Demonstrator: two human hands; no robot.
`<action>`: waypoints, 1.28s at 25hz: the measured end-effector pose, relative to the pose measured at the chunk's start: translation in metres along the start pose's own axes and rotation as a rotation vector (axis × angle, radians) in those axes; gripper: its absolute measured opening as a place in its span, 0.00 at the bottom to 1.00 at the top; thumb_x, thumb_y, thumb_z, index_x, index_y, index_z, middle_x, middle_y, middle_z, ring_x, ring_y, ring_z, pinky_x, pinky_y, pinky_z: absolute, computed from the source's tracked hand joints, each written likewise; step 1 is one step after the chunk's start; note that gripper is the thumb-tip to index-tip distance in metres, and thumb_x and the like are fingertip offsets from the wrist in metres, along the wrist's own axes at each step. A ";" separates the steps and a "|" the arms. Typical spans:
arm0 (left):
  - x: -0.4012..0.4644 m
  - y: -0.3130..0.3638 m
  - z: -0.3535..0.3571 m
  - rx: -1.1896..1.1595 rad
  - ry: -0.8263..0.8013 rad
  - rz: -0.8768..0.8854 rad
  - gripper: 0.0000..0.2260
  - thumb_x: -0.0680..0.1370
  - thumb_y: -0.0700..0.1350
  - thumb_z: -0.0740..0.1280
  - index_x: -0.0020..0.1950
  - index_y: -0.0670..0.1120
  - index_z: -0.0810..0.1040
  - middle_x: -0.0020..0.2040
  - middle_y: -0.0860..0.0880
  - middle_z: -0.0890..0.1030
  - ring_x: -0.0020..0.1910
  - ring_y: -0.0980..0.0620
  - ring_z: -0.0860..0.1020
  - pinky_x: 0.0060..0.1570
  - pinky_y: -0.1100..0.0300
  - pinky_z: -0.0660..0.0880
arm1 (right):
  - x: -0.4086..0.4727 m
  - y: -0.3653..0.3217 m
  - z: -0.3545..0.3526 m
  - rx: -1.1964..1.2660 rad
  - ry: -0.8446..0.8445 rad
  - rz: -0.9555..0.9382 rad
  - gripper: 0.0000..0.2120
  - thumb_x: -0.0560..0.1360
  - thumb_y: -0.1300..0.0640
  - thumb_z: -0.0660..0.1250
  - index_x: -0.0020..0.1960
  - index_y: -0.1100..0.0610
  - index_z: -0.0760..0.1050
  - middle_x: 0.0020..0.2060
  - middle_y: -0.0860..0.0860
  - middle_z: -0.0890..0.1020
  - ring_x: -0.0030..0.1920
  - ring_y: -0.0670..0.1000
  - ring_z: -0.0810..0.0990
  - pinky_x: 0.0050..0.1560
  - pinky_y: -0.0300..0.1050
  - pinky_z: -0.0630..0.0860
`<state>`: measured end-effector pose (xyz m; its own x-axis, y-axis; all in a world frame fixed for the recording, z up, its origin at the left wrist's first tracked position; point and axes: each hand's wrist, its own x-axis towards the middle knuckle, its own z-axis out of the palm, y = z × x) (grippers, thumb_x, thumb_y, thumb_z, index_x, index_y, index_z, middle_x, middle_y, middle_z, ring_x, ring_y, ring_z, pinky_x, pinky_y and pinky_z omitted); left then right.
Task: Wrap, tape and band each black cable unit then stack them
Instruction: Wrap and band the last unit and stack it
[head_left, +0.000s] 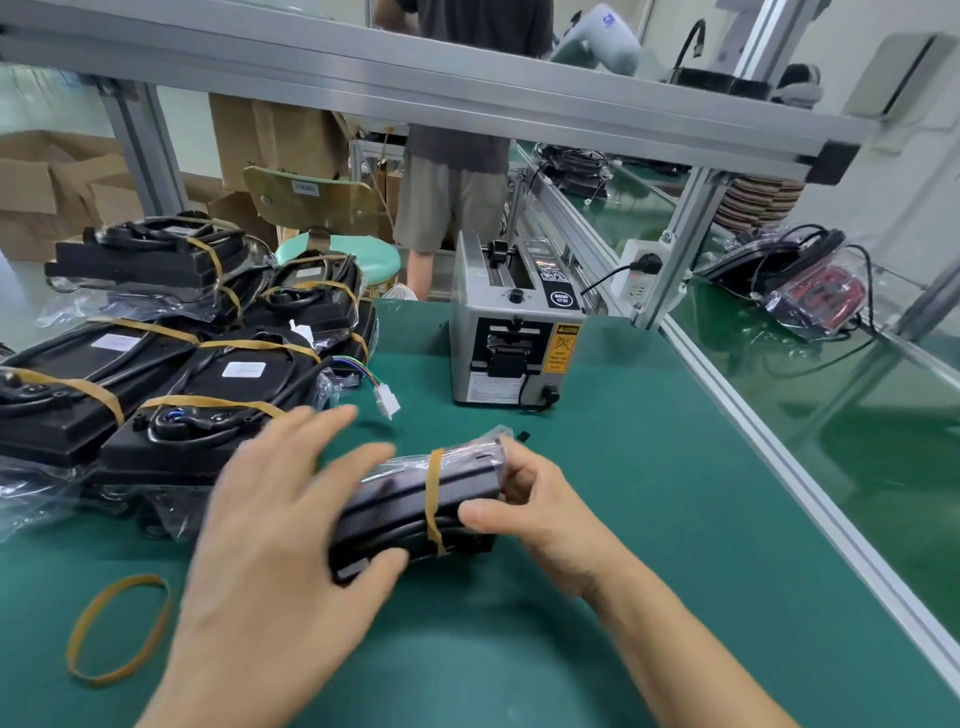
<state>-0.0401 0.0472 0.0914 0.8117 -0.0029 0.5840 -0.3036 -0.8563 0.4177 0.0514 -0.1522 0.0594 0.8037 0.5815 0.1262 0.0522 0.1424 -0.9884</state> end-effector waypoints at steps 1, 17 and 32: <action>0.006 0.010 0.004 0.092 -0.056 0.041 0.28 0.62 0.54 0.72 0.61 0.48 0.79 0.64 0.48 0.76 0.65 0.42 0.72 0.65 0.49 0.63 | 0.002 0.004 0.003 0.030 -0.010 0.004 0.17 0.65 0.61 0.74 0.54 0.54 0.78 0.48 0.49 0.84 0.49 0.47 0.81 0.51 0.39 0.76; 0.017 0.020 0.011 0.090 -0.292 0.039 0.35 0.59 0.47 0.80 0.62 0.60 0.70 0.51 0.63 0.77 0.34 0.57 0.68 0.39 0.73 0.61 | 0.033 -0.049 -0.031 -0.339 -0.094 0.079 0.08 0.77 0.65 0.64 0.41 0.57 0.79 0.37 0.47 0.79 0.37 0.44 0.73 0.44 0.34 0.70; 0.039 0.036 0.027 0.293 -0.271 -0.323 0.18 0.65 0.65 0.68 0.45 0.55 0.73 0.40 0.57 0.75 0.44 0.54 0.74 0.37 0.60 0.65 | 0.093 -0.021 -0.052 -0.282 0.932 0.179 0.09 0.75 0.59 0.66 0.37 0.54 0.80 0.26 0.46 0.76 0.30 0.47 0.72 0.36 0.45 0.71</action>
<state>-0.0059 0.0025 0.1100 0.9530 0.1856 0.2396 0.1054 -0.9442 0.3122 0.1556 -0.1427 0.0878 0.9522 -0.3045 -0.0237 -0.0732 -0.1522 -0.9856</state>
